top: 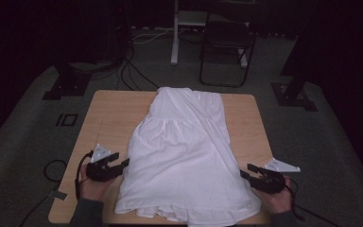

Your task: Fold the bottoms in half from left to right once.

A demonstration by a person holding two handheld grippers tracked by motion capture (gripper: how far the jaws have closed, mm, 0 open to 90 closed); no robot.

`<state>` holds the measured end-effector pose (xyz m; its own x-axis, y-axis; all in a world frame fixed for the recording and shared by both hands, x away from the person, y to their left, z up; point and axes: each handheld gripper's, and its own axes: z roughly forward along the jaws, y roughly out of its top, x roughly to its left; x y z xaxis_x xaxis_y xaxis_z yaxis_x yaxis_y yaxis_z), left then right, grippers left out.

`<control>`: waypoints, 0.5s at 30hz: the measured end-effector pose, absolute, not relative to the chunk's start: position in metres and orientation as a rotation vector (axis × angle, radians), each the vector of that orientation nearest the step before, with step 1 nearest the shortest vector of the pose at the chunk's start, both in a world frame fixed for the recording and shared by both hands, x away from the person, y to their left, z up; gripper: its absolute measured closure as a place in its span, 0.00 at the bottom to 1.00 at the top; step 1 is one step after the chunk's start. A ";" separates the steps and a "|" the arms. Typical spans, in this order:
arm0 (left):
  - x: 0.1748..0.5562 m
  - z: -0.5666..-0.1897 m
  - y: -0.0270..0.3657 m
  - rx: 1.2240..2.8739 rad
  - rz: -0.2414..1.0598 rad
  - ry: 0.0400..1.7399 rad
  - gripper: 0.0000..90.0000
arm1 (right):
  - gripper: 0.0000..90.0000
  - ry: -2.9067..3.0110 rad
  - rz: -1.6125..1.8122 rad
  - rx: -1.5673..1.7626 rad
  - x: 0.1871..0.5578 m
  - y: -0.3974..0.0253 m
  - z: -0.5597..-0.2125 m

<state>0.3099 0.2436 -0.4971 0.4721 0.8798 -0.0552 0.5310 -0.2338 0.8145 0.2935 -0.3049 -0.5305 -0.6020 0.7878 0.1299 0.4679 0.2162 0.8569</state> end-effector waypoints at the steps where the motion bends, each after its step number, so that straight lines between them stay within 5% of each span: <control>1: 0.322 -0.498 0.242 1.905 0.551 1.195 0.50 | 0.57 2.163 1.338 1.172 0.293 -0.305 -0.531; 6: 0.381 -0.516 0.230 1.946 0.492 1.295 0.48 | 0.57 2.149 1.299 1.172 0.362 -0.278 -0.528; 15: 0.416 -0.539 0.223 1.969 0.441 1.380 0.47 | 0.51 2.105 1.297 1.348 0.449 -0.258 -0.532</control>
